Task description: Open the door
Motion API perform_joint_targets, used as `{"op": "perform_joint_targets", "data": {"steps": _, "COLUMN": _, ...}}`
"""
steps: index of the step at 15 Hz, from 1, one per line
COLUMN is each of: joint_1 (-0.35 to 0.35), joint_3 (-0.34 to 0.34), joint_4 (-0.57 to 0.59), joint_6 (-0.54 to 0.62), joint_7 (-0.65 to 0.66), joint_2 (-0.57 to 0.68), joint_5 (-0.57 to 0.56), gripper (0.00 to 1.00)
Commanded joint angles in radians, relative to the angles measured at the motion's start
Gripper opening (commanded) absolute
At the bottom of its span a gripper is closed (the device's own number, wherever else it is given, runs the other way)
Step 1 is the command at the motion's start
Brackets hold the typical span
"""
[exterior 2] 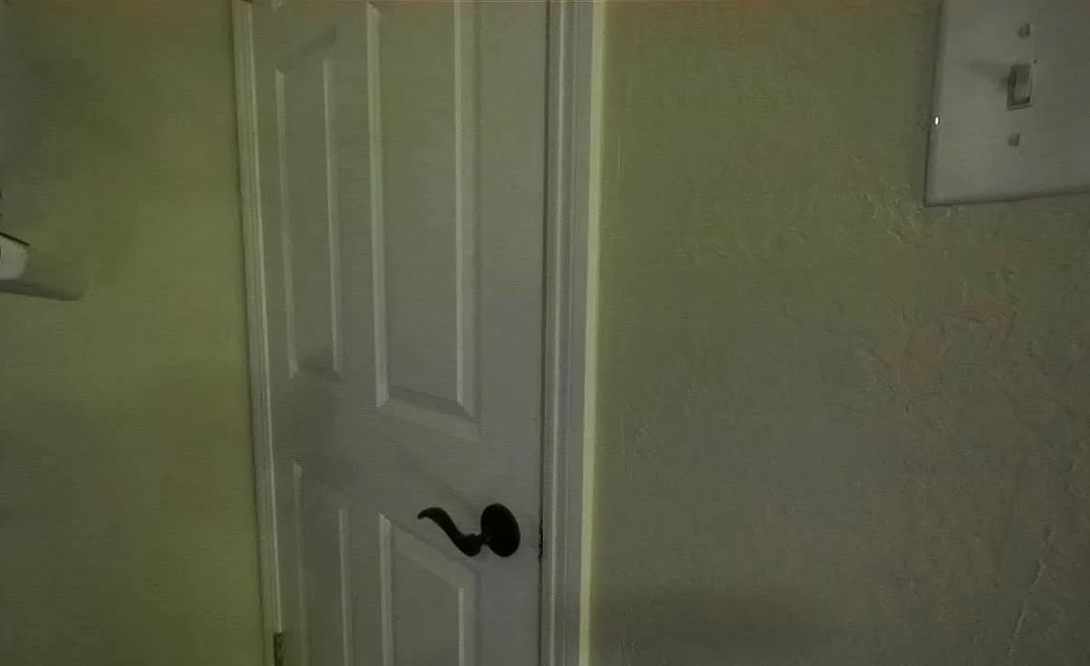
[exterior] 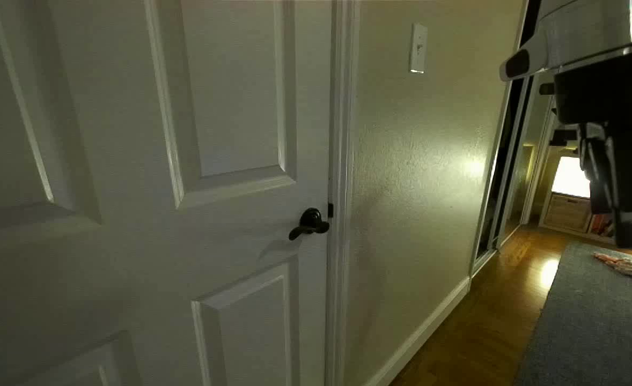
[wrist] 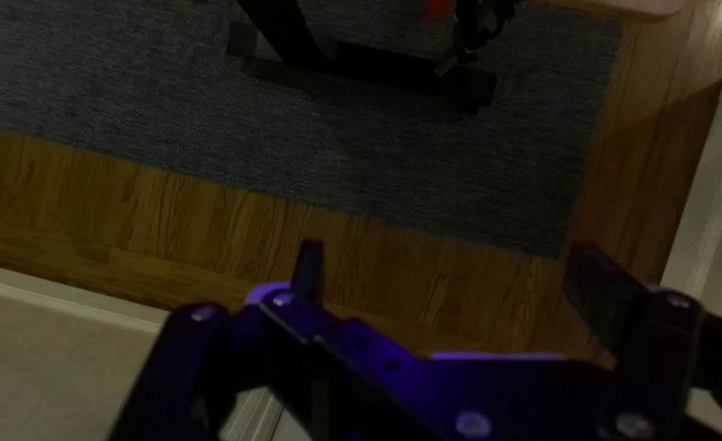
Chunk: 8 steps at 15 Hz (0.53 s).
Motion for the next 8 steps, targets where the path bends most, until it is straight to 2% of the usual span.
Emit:
{"op": "perform_joint_targets", "data": {"steps": 1, "joint_1": 0.008, "joint_3": -0.007, "joint_4": 0.002, "joint_6": -0.002, "joint_7": 0.002, "joint_2": 0.001, "joint_5": -0.002, "gripper": 1.00}}
{"op": "perform_joint_targets", "data": {"steps": 5, "joint_1": 0.007, "joint_3": -0.006, "joint_4": 0.004, "joint_6": 0.000, "joint_7": 0.006, "joint_2": 0.006, "joint_5": -0.003, "gripper": 1.00}}
{"op": "perform_joint_targets", "data": {"steps": 8, "joint_1": -0.001, "joint_3": 0.001, "joint_4": 0.018, "joint_6": 0.016, "joint_7": 0.056, "joint_2": 0.038, "joint_5": -0.021, "gripper": 1.00}}
